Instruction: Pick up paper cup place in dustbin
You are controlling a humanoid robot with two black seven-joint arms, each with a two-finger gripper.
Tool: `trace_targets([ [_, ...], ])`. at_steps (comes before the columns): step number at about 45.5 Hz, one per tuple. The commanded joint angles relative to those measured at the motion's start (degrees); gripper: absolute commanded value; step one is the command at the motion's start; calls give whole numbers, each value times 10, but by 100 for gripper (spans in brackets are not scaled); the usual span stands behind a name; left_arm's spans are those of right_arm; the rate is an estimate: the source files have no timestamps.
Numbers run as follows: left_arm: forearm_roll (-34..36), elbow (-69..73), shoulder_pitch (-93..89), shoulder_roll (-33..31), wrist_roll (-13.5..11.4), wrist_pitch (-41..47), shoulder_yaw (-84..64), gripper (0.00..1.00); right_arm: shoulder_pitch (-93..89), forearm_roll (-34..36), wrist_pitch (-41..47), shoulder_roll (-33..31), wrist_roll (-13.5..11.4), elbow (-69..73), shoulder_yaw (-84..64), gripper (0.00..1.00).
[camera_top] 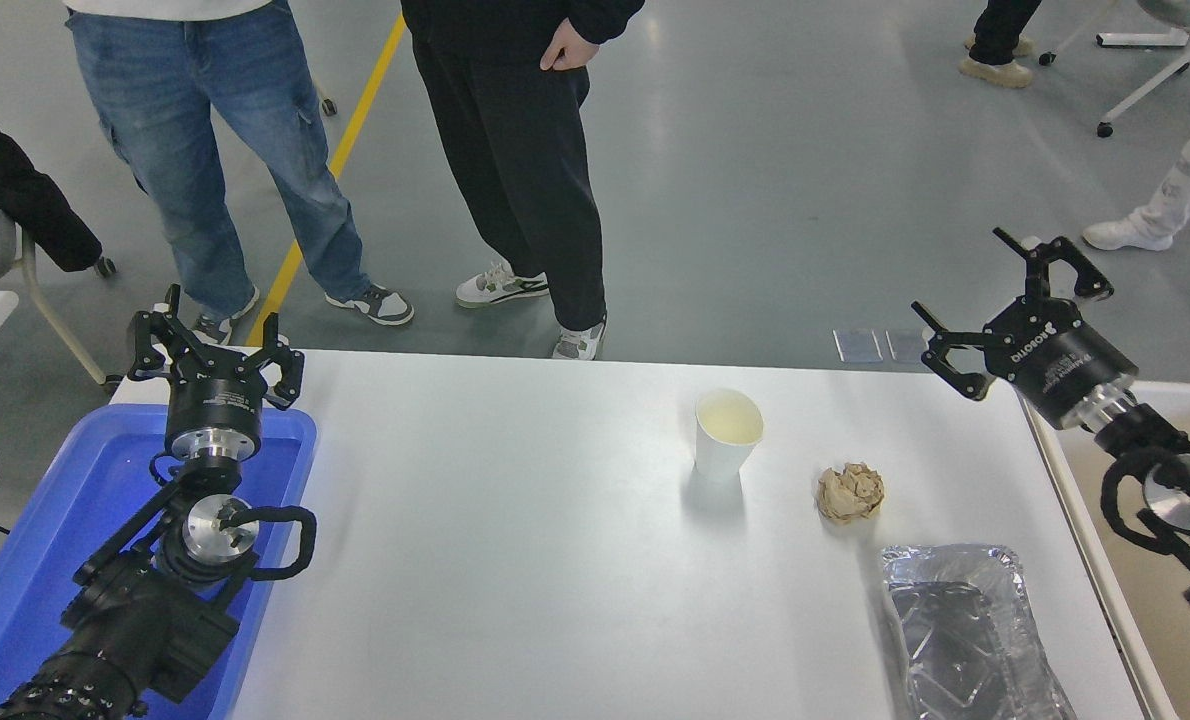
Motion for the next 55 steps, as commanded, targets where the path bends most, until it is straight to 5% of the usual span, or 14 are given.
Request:
trace_targets([
  [1,0,0,0,0,0,0,0,99,10,-51,-1,-126,-1,114,-35,100],
  [11,0,0,0,0,-1,0,0,99,111,-53,-4,-249,0,192,-180,100],
  [23,0,0,0,0,-1,0,0,99,340,-54,0,-319,1,204,-428,100],
  [33,0,0,0,0,0,0,1,99,464,-75,1,-333,0,217,-530,100],
  [45,0,0,0,0,-1,0,1,99,574,-239,6,-334,-1,257,-605,100],
  [55,0,0,0,0,0,0,1,99,678,-293,50,-322,-1,268,-717,100],
])
